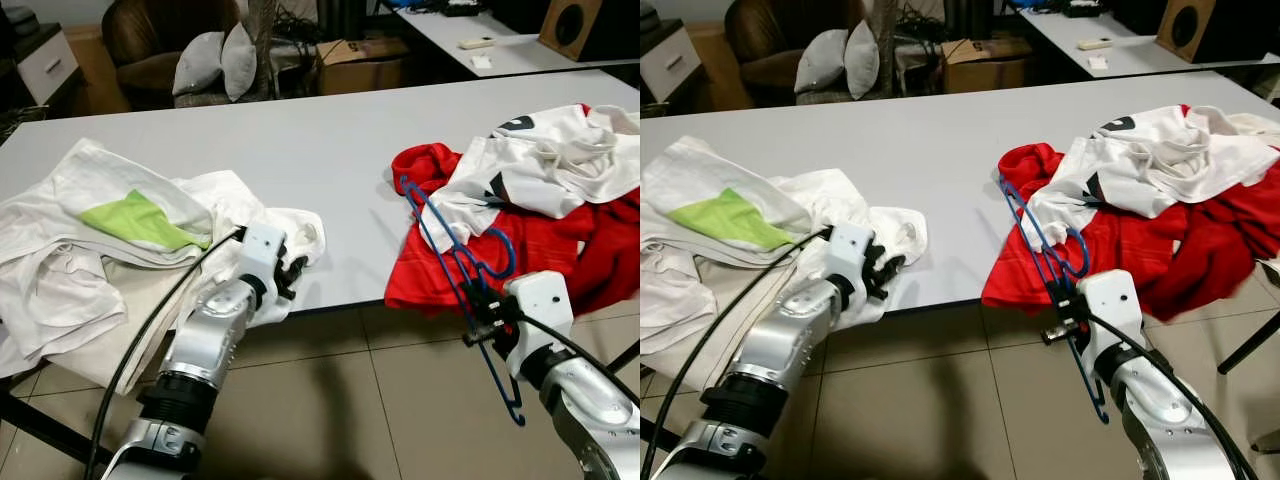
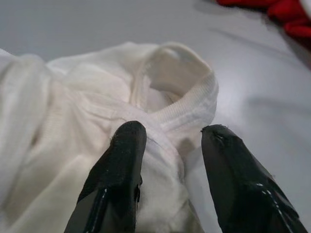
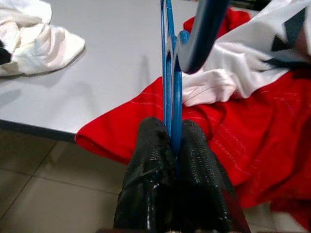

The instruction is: Hang hanger

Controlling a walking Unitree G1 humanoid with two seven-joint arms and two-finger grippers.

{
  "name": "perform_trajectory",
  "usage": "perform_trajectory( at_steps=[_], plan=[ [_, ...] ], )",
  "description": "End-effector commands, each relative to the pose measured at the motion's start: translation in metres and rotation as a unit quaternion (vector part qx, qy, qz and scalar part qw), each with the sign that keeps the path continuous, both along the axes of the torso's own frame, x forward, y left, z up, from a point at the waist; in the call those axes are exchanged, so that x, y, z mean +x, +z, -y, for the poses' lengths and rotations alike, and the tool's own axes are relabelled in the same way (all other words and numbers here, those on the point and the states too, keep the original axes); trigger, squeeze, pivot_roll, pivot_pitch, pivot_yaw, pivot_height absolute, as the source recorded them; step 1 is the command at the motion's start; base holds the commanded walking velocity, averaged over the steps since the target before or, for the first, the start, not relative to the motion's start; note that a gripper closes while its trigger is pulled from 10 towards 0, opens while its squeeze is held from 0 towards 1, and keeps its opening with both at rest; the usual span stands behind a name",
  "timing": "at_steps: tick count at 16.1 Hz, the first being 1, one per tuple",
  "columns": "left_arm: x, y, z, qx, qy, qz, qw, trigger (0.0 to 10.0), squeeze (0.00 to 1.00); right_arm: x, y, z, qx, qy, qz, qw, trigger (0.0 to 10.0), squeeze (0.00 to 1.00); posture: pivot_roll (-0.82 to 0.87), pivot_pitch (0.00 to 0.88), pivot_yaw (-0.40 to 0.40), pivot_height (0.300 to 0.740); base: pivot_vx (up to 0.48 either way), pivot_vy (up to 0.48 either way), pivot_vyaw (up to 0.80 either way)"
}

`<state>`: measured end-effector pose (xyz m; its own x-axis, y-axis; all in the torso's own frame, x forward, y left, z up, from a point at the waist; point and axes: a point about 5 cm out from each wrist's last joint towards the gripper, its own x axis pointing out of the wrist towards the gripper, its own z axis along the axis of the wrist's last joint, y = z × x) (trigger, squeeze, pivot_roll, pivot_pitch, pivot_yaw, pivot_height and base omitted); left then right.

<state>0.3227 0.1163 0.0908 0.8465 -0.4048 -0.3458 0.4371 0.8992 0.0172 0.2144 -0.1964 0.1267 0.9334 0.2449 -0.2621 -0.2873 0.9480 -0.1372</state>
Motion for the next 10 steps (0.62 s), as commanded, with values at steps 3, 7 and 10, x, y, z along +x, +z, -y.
perform_trajectory(
  at_steps=[3, 7, 10],
  plan=[
    [0.002, 0.001, -0.003, 0.021, 0.007, -0.002, 1.000, 0.7, 0.00, -0.001, 0.008, -0.004, 0.001, 0.010, 0.010, 1.000, 10.0, 0.00, -0.18, 0.000, 0.083, 0.740, 0.000, 0.000, 0.00],
    [0.003, 0.002, -0.010, 0.061, 0.020, 0.002, 0.998, 0.0, 0.00, -0.001, 0.007, -0.002, -0.002, 0.010, 0.010, 1.000, 10.0, 0.00, -0.17, 0.000, 0.087, 0.740, 0.000, 0.000, 0.00],
    [0.005, 0.002, -0.019, 0.101, 0.027, 0.004, 0.995, 0.0, 0.00, -0.001, 0.006, -0.004, -0.003, 0.011, 0.009, 1.000, 10.0, 0.00, -0.17, 0.000, 0.087, 0.740, 0.000, 0.000, 0.00]
  ],
)
